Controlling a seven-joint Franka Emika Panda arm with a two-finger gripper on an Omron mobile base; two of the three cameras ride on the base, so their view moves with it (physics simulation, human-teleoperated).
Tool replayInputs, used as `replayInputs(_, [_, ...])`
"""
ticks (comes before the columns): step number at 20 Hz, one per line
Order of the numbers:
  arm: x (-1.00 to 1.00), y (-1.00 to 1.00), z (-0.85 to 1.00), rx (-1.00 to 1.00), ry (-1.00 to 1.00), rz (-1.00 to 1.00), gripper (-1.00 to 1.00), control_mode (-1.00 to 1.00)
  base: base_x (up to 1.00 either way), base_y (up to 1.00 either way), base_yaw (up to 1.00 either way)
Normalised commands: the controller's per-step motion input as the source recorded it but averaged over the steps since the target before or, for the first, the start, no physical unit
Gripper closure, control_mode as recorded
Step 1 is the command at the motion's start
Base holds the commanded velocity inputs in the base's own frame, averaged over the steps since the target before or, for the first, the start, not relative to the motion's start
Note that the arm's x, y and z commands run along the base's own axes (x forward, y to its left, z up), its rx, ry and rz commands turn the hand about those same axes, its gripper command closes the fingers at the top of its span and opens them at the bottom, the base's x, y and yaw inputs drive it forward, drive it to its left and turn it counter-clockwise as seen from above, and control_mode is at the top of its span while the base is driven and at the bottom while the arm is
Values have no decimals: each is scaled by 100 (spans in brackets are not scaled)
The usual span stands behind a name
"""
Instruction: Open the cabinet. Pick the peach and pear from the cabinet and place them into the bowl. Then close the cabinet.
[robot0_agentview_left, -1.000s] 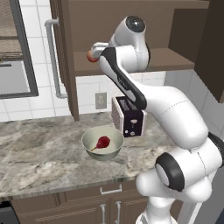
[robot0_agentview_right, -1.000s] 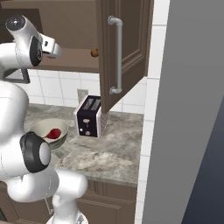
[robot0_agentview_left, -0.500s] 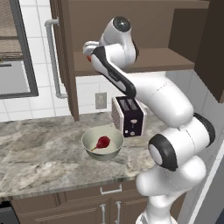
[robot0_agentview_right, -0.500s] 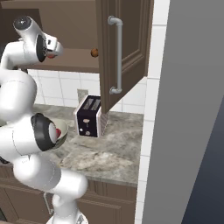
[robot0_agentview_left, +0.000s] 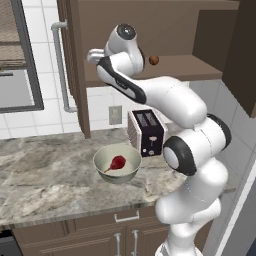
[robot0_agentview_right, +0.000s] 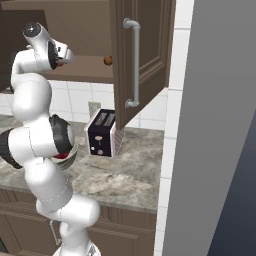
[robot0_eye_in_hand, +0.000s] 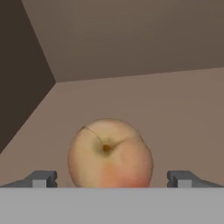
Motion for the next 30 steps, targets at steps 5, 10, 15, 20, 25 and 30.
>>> replayInputs(5, [51,2,-12,0,0,0,-100,-100,0,0,0])
replayInputs(10, [22,7,-20,0,5,0,100,-100,0,0,0])
replayInputs(15, [0,0,-2,0,-1,0,100,-100,0,0,0])
replayInputs(20, [-34,0,2,0,-27,0,100,-100,0,0,0])
replayInputs(25, [-60,0,32,0,-15,0,100,-100,0,0,0])
replayInputs(30, [-99,0,14,0,3,0,100,-100,0,0,0])
